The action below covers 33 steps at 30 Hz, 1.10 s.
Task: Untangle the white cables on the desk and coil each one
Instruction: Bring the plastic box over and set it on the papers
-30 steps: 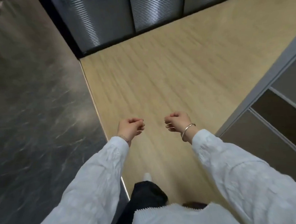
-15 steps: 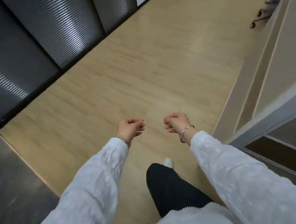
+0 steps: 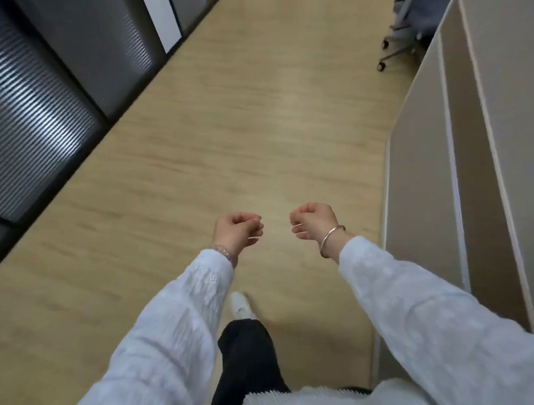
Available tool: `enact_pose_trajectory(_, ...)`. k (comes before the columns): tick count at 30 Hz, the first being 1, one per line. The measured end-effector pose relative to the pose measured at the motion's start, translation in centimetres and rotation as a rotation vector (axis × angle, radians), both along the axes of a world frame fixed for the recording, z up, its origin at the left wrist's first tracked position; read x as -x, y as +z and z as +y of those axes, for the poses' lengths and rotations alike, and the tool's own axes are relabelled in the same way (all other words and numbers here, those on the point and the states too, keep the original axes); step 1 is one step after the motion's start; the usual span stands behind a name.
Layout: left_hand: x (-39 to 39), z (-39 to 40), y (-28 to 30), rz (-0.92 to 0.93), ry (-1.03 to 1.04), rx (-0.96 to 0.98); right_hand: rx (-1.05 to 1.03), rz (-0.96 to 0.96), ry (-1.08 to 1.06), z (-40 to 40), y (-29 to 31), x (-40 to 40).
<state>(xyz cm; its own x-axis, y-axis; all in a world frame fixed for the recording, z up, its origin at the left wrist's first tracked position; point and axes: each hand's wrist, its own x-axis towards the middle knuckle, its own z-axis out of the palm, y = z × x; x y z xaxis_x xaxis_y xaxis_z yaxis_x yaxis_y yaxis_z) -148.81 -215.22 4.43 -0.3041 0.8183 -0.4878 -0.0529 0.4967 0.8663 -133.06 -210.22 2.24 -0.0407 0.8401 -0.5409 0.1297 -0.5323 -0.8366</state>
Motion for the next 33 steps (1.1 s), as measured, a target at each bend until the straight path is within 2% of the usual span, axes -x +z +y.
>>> enact_pose_trajectory(10, 5.4, 31.5, 1.5, 0.039, -0.286, -0.016, -0.008, 0.042, -0.292, 27.5, 0.5, 4.1)
enact_pose_trajectory(17, 4.5, 50.7, 1.7, 0.033, -0.457, 0.000, -0.002, 0.079, -0.467, 43.7, 1.3, 3.5)
enact_pose_trajectory(25, -2.0, 72.0, -0.3, -0.010, -0.536, 0.014, 0.009, 0.067, -0.563, 63.0, 0.4, -2.6)
enact_pose_trajectory(33, -11.3, 93.0, 1.4, -0.048, -0.571, -0.009, -0.010, 0.026, -0.597, 83.5, 2.2, -11.7)
